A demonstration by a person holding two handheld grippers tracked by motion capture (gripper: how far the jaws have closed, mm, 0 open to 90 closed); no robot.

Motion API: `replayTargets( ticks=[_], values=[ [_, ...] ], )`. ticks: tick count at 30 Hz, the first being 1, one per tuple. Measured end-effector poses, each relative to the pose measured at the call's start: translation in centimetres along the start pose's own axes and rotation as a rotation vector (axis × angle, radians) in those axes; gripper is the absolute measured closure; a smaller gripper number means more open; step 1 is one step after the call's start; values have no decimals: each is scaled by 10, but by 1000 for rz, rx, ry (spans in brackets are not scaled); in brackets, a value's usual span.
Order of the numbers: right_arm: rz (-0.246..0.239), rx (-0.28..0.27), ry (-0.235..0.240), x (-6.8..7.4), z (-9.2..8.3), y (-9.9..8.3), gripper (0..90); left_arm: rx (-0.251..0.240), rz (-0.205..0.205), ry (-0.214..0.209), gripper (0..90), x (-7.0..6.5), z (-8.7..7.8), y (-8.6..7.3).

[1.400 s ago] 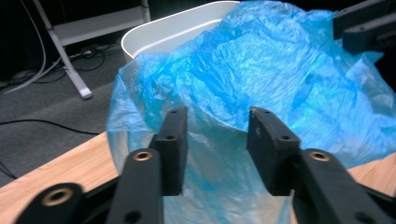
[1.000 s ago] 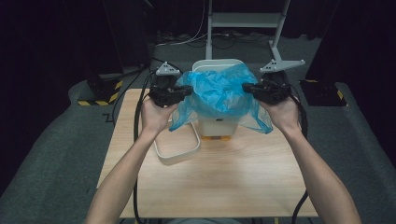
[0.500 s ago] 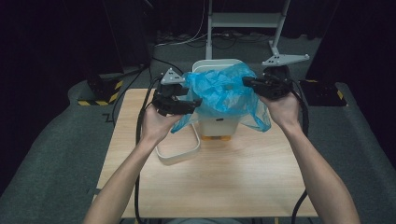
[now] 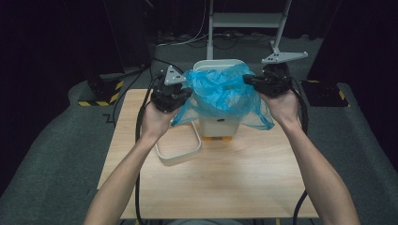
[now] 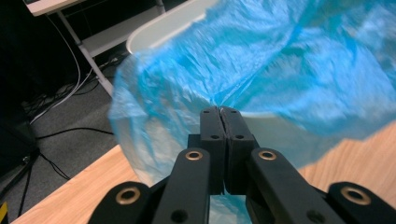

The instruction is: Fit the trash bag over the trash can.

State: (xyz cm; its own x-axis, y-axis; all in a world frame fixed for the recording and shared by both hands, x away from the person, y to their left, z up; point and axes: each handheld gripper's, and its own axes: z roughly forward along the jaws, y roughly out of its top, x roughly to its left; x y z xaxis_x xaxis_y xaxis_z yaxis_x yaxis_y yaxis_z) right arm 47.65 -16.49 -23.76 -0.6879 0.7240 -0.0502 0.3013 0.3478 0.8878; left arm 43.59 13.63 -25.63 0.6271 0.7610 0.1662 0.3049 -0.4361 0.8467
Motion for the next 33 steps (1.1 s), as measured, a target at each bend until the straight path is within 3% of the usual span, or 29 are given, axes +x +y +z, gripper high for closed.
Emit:
replayTargets(
  ticks=[6, 12, 18, 23, 33],
  values=[
    [-15, 5, -25, -2, 5, 6, 900, -24, -36, 18, 892, 16, 5, 19],
    [-14, 15, -67, -11, 17, 11, 900, 1, -40, 40, 893, 27, 22, 31],
    [-11, 11, -102, -21, 28, 18, 900, -1, -81, 49, 892, 39, 39, 40],
    [17, 7, -95, -32, 38, 18, 900, 1, -136, 48, 891, 50, 53, 46],
    [20, 1, -118, -46, 53, 21, 900, 35, -152, 88, 891, 61, 76, 58]
  ],
)
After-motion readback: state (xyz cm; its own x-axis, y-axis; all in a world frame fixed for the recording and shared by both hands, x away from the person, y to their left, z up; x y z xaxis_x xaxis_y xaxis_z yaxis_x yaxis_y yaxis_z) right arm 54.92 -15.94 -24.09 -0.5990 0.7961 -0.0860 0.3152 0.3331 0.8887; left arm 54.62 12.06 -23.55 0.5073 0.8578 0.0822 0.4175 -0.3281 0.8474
